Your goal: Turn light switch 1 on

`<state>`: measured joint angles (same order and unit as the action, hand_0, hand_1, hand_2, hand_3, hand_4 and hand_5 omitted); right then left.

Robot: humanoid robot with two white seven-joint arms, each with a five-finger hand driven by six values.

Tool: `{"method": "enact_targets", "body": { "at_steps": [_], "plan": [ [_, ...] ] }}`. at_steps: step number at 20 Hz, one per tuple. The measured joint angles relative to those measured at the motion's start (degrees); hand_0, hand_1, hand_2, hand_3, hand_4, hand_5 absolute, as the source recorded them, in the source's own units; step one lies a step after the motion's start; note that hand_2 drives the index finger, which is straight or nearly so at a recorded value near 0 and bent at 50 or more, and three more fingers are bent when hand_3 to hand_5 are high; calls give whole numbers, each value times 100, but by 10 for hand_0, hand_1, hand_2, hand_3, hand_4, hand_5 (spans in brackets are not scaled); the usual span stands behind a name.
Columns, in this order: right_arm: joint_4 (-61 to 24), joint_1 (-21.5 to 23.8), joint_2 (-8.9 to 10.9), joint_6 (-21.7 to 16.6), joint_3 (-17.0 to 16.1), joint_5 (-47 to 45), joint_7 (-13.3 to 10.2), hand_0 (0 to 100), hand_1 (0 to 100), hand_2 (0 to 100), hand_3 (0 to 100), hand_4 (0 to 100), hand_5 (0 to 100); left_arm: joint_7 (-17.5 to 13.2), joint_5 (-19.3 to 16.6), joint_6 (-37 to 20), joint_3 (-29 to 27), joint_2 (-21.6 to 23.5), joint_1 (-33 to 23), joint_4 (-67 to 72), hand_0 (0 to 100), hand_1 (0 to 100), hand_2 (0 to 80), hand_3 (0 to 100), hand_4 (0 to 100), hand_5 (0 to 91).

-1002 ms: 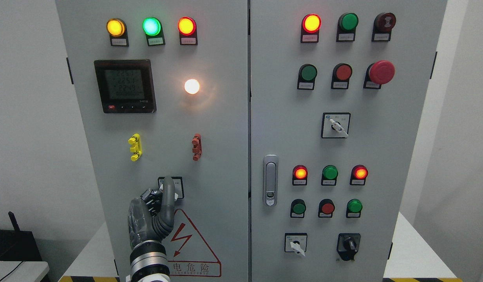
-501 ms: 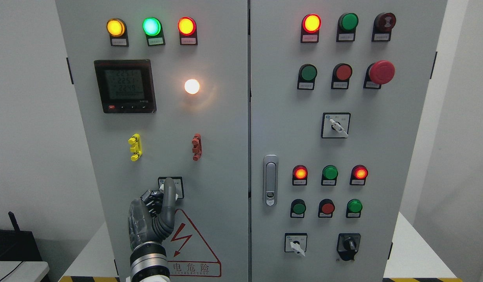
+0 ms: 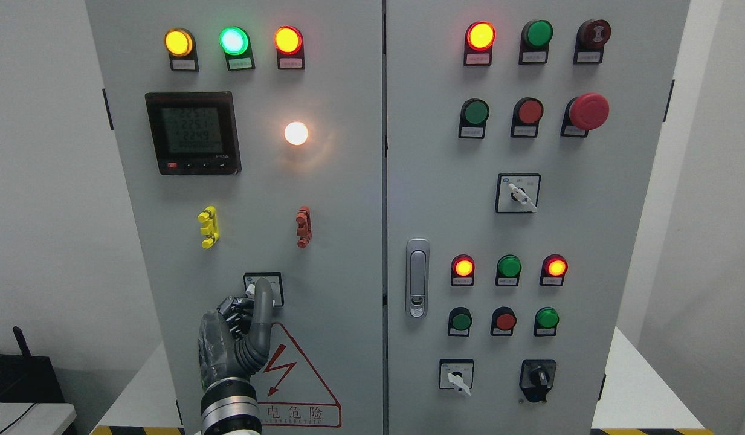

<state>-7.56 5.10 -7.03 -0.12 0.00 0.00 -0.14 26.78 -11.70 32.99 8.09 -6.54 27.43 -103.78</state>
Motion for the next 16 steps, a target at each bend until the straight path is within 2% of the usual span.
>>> {"method": "enact_targets", "body": {
  "at_steps": [10,16],
  "plan": [
    [0,0,0,0,0,0,0,120,389,0,0,0,0,-60,-12,-23,-6,4,-197,-207,165,262,621,965,950,864],
    [0,0,0,0,0,0,0,120,389,0,0,0,0,-95,-16,-230,-58,15,-454,-387,162,280,638,976,959,864]
  ]
}}
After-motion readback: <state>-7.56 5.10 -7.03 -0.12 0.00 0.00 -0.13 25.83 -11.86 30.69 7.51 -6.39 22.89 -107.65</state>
